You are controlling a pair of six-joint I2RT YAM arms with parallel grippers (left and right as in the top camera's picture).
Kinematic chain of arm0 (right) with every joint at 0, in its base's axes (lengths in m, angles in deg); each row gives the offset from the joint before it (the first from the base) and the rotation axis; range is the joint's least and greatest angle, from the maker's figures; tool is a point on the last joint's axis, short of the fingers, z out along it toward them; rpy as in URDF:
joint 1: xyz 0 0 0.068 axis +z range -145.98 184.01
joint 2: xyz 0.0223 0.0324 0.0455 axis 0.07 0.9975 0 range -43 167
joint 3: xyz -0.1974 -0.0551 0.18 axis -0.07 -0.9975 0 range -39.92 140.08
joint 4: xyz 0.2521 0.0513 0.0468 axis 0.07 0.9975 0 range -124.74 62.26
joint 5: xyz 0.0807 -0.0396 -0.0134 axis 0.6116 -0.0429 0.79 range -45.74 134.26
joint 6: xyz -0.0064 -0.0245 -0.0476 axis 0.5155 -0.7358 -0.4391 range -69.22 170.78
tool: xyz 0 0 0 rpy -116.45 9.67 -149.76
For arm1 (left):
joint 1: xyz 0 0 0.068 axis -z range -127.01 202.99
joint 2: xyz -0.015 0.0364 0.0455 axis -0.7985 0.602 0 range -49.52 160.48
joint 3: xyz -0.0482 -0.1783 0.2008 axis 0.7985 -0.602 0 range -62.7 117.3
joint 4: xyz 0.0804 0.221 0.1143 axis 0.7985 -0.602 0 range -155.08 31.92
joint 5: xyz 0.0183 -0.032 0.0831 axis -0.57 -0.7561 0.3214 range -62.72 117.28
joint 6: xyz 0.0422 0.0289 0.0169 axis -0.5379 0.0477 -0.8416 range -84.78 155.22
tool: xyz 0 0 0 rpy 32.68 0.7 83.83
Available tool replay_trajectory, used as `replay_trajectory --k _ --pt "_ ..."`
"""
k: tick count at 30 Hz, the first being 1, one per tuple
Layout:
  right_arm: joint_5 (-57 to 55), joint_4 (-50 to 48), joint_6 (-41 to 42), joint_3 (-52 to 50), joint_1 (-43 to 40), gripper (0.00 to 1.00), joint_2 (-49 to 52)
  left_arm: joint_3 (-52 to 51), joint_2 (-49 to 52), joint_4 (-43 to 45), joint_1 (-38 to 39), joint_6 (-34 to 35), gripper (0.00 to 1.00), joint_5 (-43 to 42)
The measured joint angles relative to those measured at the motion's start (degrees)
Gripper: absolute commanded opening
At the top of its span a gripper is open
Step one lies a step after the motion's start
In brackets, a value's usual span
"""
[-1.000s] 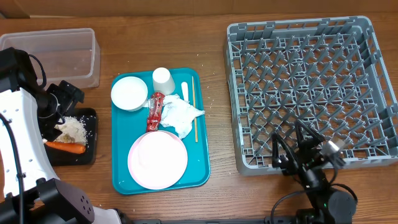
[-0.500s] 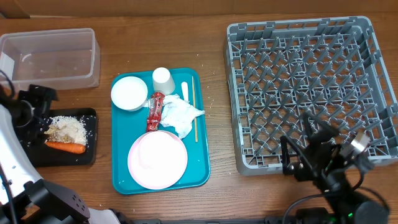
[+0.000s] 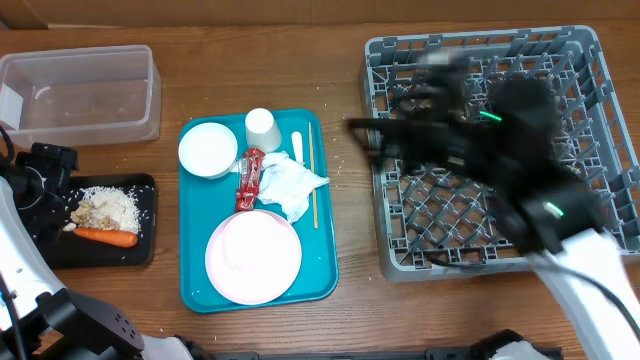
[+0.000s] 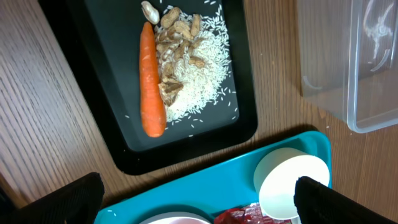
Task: Sort waste into correct bins and load items into the dishwasher rack
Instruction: 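Reach the right gripper to the pink bowl and grasp its rim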
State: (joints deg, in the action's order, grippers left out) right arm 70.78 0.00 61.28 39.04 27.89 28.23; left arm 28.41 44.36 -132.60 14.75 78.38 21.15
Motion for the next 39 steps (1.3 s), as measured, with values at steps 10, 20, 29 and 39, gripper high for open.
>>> replay_trajectory --k 10,20,29,39 --pt "-14.9 20.6 -3.7 12.7 18.1 1.00 24.7 0.0 0.0 0.0 0.0 0.0 1.00 0.4" --pt "-16.7 23.5 -2.0 12.7 24.7 1.00 35.3 0.0 0.0 0.0 0.0 0.0 1.00 0.4" --pt "-16.4 18.9 -1.7 12.7 25.7 0.88 37.0 0.0 0.0 0.0 0.0 0.0 1.00 0.4" --pt "-14.4 18.1 4.6 12.8 25.7 0.67 46.6 0.0 0.0 0.0 0.0 0.0 1.00 0.4"
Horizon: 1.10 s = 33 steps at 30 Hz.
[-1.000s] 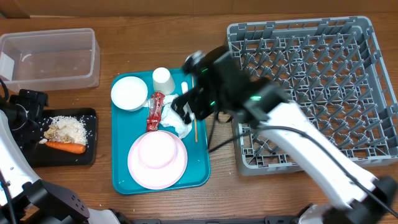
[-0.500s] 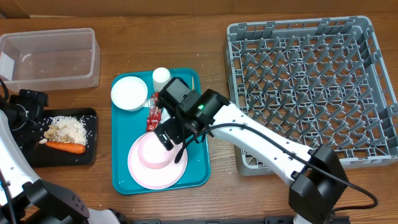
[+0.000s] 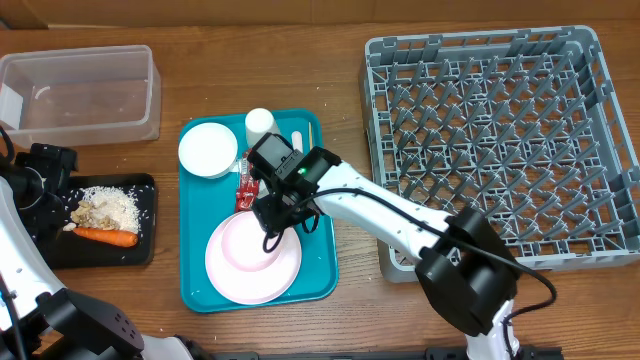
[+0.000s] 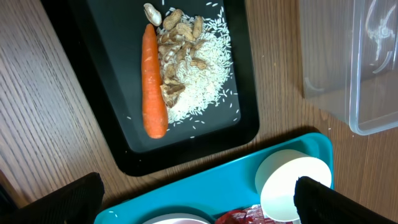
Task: Sort waste into correct bins and load items into the dishwasher rack
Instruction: 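Reach the right gripper to the pink bowl and grasp its rim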
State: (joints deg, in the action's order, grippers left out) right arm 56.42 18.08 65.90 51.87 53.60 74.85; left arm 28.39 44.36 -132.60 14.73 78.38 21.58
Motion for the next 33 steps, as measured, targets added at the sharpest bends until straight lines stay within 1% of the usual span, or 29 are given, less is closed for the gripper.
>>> replay_trajectory --k 4,8,14,20,24,26,28,31,33 --pt "0.6 0.7 1.7 0.0 0.0 0.58 1.0 0.0 0.0 0.0 0.0 0.0 1.00 0.0" --pt "1.0 0.9 2.8 0.0 0.0 0.43 1.0 0.0 0.0 0.0 0.0 0.0 1.00 0.0" --pt "1.1 1.5 4.4 0.0 0.0 0.38 1.0 0.0 0.0 0.0 0.0 0.0 1.00 0.0" --pt "1.1 1.6 5.7 0.0 0.0 0.38 1.0 0.0 0.0 0.0 0.0 0.0 1.00 0.0" --pt "1.1 0.6 5.9 -0.7 0.0 0.34 1.1 0.0 0.0 0.0 0.0 0.0 1.00 0.0" --pt "1.2 0.5 5.9 -1.0 0.0 0.30 1.1 0.0 0.0 0.0 0.0 0.0 1.00 0.0" --pt "1.1 0.3 6.5 -1.3 0.0 0.29 1.1 0.0 0.0 0.0 0.0 0.0 1.00 0.0" --pt "1.2 0.2 7.2 -1.3 0.0 0.23 1.1 0.0 0.0 0.0 0.0 0.0 1.00 0.0" --pt "1.2 0.2 7.3 -1.3 0.0 0.13 1.1 0.0 0.0 0.0 0.0 0.0 1.00 0.0"
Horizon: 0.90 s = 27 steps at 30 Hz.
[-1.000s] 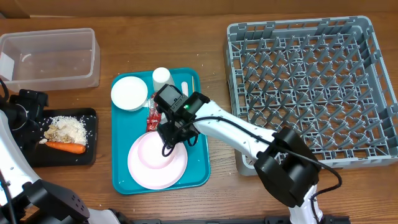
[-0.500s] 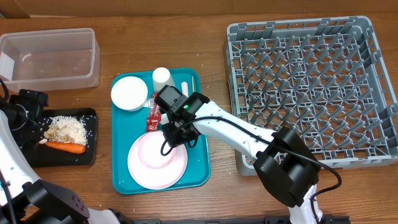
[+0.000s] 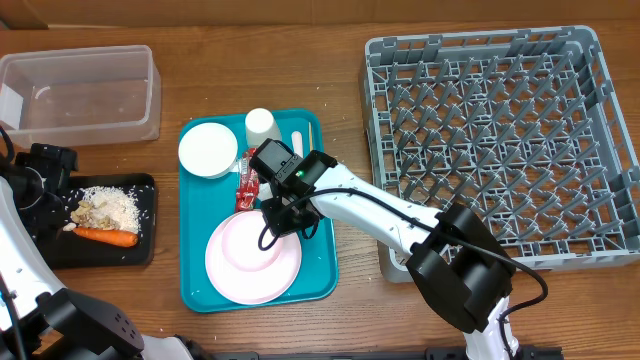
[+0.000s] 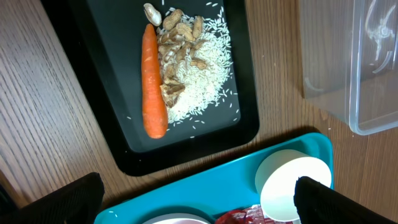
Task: Sort waste into correct bins and load items into the dishwasher rack
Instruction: 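Reach the right gripper to the pink bowl and grasp its rim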
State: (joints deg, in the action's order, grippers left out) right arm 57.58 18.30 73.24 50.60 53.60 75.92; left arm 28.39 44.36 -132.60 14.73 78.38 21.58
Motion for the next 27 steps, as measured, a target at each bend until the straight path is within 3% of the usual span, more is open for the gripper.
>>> replay_trajectory --k 7,10,27 --pt "1.5 0.1 0.2 0.0 0.0 0.14 0.0 0.0 0.0 0.0 0.0 0.0 1.00 0.0" --pt "2.3 0.1 0.2 0.0 0.0 0.04 0.0 0.0 0.0 0.0 0.0 0.0 1.00 0.0" --pt "3.0 3.2 0.2 0.2 -0.1 0.04 0.0 0.0 0.0 0.0 0.0 0.0 1.00 0.0"
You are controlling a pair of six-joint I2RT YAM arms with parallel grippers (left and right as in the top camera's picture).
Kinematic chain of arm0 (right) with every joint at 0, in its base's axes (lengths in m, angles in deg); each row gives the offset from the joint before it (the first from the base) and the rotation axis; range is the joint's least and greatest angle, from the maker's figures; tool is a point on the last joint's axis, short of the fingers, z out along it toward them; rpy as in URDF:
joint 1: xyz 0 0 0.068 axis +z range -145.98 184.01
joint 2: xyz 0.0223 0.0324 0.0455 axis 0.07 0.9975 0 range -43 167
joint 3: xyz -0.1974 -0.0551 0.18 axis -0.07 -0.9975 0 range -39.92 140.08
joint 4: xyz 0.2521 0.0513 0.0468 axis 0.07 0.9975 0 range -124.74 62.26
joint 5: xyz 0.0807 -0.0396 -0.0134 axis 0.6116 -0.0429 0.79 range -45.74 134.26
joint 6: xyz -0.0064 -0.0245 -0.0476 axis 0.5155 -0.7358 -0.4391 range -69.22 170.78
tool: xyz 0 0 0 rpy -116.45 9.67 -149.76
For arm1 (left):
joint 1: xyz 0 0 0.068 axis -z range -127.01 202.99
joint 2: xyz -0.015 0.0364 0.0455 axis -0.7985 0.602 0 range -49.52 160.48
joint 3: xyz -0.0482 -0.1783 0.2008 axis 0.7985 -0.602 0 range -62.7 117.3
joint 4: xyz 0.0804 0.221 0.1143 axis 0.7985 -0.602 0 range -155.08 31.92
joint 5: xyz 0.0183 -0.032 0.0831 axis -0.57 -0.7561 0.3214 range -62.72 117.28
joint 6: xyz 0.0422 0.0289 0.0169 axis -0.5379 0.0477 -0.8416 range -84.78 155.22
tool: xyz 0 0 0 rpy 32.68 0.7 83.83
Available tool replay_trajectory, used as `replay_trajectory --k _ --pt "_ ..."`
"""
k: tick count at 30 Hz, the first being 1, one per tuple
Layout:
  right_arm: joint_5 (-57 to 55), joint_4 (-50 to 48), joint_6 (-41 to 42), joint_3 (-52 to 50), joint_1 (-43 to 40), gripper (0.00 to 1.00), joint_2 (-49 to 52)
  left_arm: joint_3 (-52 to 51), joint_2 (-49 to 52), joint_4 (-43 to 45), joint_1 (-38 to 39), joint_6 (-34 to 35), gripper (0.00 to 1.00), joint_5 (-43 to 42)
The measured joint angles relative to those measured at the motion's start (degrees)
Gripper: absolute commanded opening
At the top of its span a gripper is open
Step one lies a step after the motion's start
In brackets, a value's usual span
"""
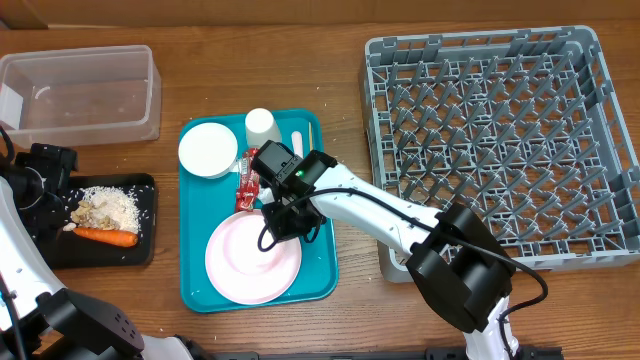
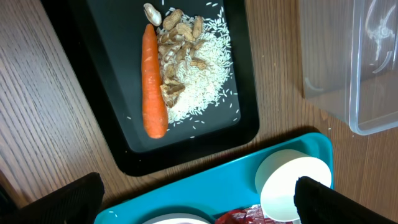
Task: Sort waste into correct bins and load items into the dishwasher rack
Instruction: 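Reach the right gripper to the pink bowl and grasp its rim, then carry the pink bowl to the rack's far right and place it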
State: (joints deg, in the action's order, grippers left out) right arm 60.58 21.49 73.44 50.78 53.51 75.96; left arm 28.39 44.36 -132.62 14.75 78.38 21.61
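Observation:
My right gripper [image 1: 284, 218] is down on the teal tray [image 1: 196, 290], at the far edge of the pink plate [image 1: 245, 268]; its jaws are dark from above and whatever lies under them is hidden. Beside it lie a red wrapper [image 1: 247, 181], a white bowl [image 1: 208, 149], a white cup [image 1: 262, 127] and chopsticks [image 1: 311, 142]. The grey dishwasher rack [image 1: 500, 140] stands at the right. My left gripper [image 2: 199, 199] hangs open over the tray's left part, its fingers [image 2: 68, 199] wide apart, above the bowl [image 2: 292, 186] and the wrapper [image 2: 242, 218].
A black tray [image 1: 140, 250] at the left holds rice [image 2: 199, 81], peanuts and a carrot [image 2: 152, 81]. A clear plastic bin [image 1: 80, 95] stands at the far left. Bare wood lies between the teal tray and the rack.
The right gripper has shifted only a touch toward the near side of the tray. The left arm and all items in view stay as they were.
At first the right arm was a blur over the dishwasher rack, and a crumpled white napkin lay uncovered on the tray beside the wrapper. Then the right gripper was down over that napkin, covering it. It has stayed there, with small shifts, while the left arm held still.

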Motion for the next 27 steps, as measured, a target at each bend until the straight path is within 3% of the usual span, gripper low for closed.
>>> replay_trajectory --k 10,19,27 --pt "0.0 4.7 -1.5 3.5 -6.8 0.04 -4.3 0.0 0.0 0.0 0.0 0.0 1.00 0.0" --pt "-5.6 8.8 -2.5 4.9 -22.6 0.04 -16.4 0.0 0.0 0.0 0.0 0.0 1.00 0.0" --pt "-29.4 16.7 6.5 4.9 -37.6 0.04 -17.1 0.0 0.0 0.0 0.0 0.0 1.00 0.2"
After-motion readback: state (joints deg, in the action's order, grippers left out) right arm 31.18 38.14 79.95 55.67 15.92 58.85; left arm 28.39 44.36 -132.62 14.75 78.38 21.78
